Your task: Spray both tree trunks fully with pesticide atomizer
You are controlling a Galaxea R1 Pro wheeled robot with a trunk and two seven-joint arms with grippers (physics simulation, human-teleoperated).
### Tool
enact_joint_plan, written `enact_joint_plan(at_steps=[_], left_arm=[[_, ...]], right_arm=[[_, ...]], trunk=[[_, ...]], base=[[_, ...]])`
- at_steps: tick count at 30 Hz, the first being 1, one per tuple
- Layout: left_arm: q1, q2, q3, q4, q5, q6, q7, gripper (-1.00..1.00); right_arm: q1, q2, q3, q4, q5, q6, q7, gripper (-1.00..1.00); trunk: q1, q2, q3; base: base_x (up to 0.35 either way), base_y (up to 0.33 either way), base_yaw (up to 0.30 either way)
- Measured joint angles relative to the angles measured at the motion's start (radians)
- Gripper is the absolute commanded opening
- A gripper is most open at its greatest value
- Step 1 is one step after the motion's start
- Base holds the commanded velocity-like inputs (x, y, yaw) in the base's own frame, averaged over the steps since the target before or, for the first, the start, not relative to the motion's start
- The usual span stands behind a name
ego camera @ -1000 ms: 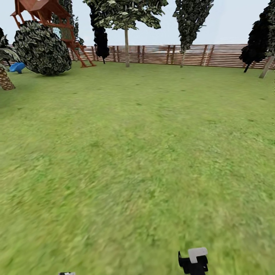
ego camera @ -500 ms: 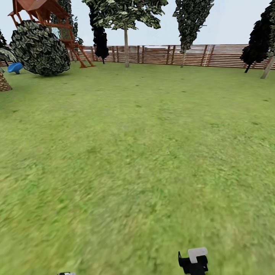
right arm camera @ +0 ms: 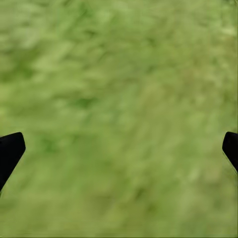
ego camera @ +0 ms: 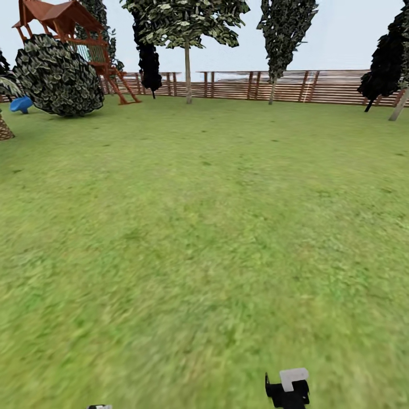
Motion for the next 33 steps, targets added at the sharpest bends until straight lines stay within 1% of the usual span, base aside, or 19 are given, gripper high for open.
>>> enact_joint_plan(at_steps=[33], left_arm=[[0.000, 0.000, 0.000, 0.000, 0.000, -0.001, 0.001, -1.00]], right_arm=[[0.000, 0.000, 0.000, -0.001, -0.001, 0.000, 0.000, 1.00]], trunk=[[0.000, 0.000, 0.051]], base=[[0.339, 0.000, 0.000]])
